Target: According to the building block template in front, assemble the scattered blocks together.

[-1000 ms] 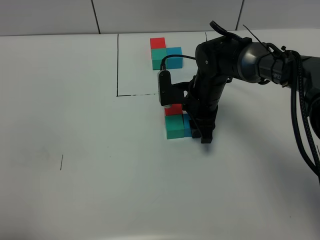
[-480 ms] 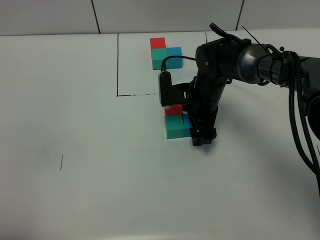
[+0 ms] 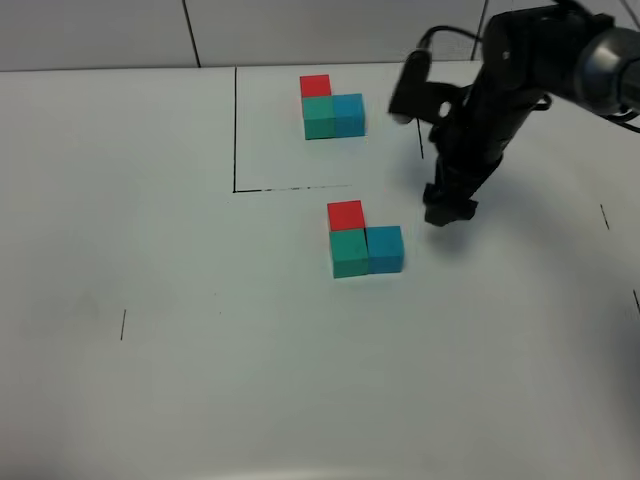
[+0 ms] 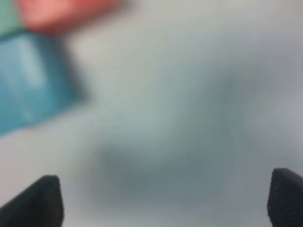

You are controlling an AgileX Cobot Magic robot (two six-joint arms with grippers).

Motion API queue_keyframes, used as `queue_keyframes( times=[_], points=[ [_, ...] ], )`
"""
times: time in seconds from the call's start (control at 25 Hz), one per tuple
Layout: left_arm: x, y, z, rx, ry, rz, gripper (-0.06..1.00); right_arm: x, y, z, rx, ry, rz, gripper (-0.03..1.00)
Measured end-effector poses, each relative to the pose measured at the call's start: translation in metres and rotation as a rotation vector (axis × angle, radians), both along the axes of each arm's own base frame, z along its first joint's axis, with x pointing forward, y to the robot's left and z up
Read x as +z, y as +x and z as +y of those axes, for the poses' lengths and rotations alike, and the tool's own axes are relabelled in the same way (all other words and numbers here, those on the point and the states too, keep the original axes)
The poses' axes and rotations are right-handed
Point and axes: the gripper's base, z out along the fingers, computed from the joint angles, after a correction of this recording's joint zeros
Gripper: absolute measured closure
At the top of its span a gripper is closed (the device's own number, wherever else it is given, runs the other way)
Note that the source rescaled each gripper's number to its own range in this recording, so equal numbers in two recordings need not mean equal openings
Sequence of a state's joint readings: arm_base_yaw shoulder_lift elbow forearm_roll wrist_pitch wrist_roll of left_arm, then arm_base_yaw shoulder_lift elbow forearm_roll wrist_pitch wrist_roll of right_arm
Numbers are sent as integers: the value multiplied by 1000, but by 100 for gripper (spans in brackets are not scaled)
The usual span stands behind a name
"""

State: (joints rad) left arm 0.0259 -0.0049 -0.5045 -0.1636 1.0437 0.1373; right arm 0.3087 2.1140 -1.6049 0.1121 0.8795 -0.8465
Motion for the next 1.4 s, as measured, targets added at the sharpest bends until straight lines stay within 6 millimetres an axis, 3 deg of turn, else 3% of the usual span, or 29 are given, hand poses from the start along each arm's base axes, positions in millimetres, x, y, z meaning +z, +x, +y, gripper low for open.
queue_keyframes(
  times=[0.2, 0.28, 0.4, 0.56, 0.72, 0.96, 1.2, 1.4],
  points=[
    [0, 0, 0, 0, 0, 0, 73, 6, 27, -88, -456, 155, -30, 10],
    [0, 0, 0, 0, 0, 0, 73, 12, 30, -123, -581, 178, -49, 10],
    [0, 0, 0, 0, 0, 0, 73, 30, 28, -158, -718, 216, -93, 10],
    [0, 0, 0, 0, 0, 0, 73, 66, 19, -188, -822, 258, -184, 10],
    [0, 0, 0, 0, 0, 0, 73, 103, -1, -193, -837, 281, -257, 10],
    [0, 0, 0, 0, 0, 0, 73, 138, -62, -188, -848, 299, -335, 10],
    [0, 0, 0, 0, 0, 0, 73, 164, -158, -176, -904, 338, -439, 10],
    [0, 0, 0, 0, 0, 0, 73, 157, -235, -170, -973, 359, -495, 10]
  ],
)
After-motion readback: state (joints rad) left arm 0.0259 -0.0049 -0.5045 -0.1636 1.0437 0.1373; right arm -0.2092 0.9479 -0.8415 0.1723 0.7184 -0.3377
